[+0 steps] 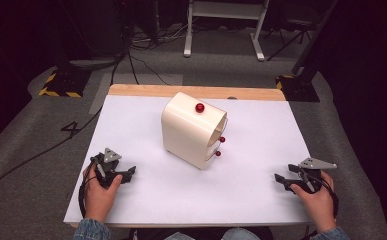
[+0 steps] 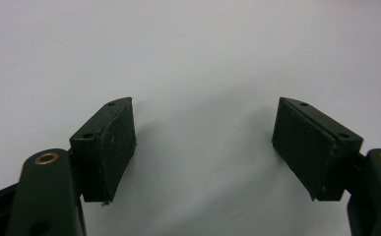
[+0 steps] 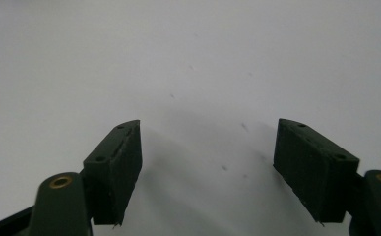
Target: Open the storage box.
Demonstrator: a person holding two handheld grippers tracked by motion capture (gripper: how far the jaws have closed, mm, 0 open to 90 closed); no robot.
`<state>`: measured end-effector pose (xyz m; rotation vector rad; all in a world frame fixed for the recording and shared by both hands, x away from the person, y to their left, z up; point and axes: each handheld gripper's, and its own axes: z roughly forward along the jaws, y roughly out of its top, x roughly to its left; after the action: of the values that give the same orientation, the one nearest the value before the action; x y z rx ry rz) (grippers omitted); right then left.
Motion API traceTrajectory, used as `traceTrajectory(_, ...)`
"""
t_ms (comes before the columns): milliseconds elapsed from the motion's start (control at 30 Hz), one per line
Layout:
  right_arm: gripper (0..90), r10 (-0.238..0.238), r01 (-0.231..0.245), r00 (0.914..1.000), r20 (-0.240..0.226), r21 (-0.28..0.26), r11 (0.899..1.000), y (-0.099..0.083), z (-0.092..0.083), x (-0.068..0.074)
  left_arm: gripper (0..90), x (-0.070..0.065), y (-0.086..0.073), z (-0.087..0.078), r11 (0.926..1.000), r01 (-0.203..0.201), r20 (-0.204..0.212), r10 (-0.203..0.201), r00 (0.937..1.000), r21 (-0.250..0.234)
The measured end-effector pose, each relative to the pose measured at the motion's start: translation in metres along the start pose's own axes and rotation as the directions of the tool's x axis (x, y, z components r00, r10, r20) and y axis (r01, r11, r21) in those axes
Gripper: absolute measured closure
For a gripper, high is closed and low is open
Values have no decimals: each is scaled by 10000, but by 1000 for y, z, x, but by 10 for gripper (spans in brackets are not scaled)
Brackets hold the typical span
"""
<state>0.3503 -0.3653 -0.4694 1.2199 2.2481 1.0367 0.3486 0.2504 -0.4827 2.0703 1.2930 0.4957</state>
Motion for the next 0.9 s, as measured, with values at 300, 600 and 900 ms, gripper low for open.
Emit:
traceTrajectory(300, 381, -1021, 907, 9875, -1201, -965, 9912, 27, 1, 27, 246, 1, 0, 0, 10000, 62, 55, -62, 10000, 24)
traceTrajectory(600, 508, -2090, 1602, 9465, -2458, -2044, 9657, 68, 25, 73, 243, 1, 1, 0, 10000, 59, 70, -59, 10000, 25)
traceTrajectory(900, 600, -2384, 1689, 9027, -3583, -2147, 9620, 90, 67, 102, 243, 1, 1, 0, 10000, 66, 69, -66, 10000, 25)
